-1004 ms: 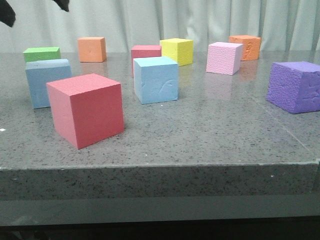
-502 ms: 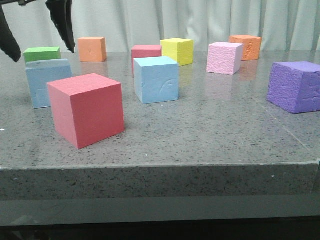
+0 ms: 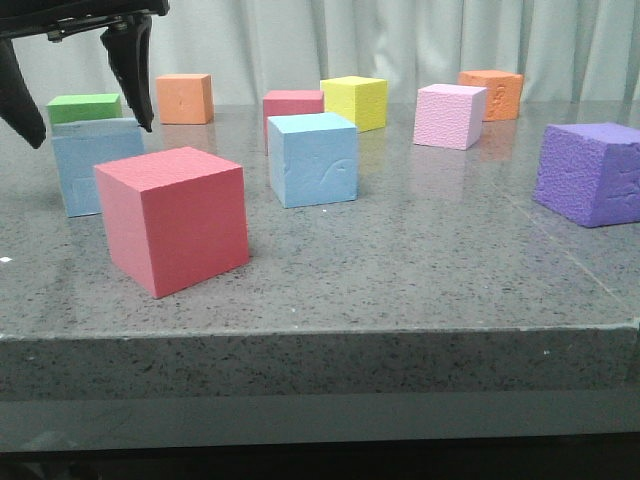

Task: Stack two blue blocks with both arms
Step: 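Lower the left gripper and grasp the light blue cube, then lift the cube and carry it above the placed light blue cube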

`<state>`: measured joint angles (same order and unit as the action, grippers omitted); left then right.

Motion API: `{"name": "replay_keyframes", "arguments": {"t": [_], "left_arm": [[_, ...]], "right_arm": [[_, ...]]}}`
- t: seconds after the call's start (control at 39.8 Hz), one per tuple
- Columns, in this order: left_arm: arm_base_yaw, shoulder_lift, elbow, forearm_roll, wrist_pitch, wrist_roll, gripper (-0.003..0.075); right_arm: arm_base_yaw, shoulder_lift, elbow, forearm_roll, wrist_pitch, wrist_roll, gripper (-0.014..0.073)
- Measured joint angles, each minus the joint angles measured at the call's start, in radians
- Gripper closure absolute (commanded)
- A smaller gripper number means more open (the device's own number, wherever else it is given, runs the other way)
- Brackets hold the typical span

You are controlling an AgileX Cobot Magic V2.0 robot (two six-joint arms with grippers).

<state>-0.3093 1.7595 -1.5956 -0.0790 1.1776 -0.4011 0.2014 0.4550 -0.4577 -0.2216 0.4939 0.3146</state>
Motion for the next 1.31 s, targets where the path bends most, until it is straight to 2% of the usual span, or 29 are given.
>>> {"name": "replay_keyframes", "arguments": {"t": [0.55, 0.65, 0.85, 0.93, 1.31], "left_arm": [[0.0, 0.038, -0.002, 0.0, -0.004, 0.0, 0.0162], [0.0, 0.046, -0.002, -0.002, -0.004, 0.0, 0.0224], [0.0, 0.047, -0.004, -0.006, -0.004, -0.002, 0.0408], [0.0, 0.047, -0.004, -0.006, -0.004, -0.004, 0.0428], [0.0, 0.047, -0.027, -0.002, 0.023, -0.004, 0.0427]], "right_arm": [[0.0, 0.0, 0.0, 0.01, -0.004, 0.0, 0.0662], [0.0, 0.0, 0.0, 0.011, -0.004, 0.0, 0.0662], [0.0, 0.0, 0.0, 0.011, -0.006, 0.0, 0.0662], [0.0, 0.0, 0.0, 0.011, -0.006, 0.0, 0.0662], [0.0, 0.0, 0.0, 0.011, -0.006, 0.0, 0.0662]]}}
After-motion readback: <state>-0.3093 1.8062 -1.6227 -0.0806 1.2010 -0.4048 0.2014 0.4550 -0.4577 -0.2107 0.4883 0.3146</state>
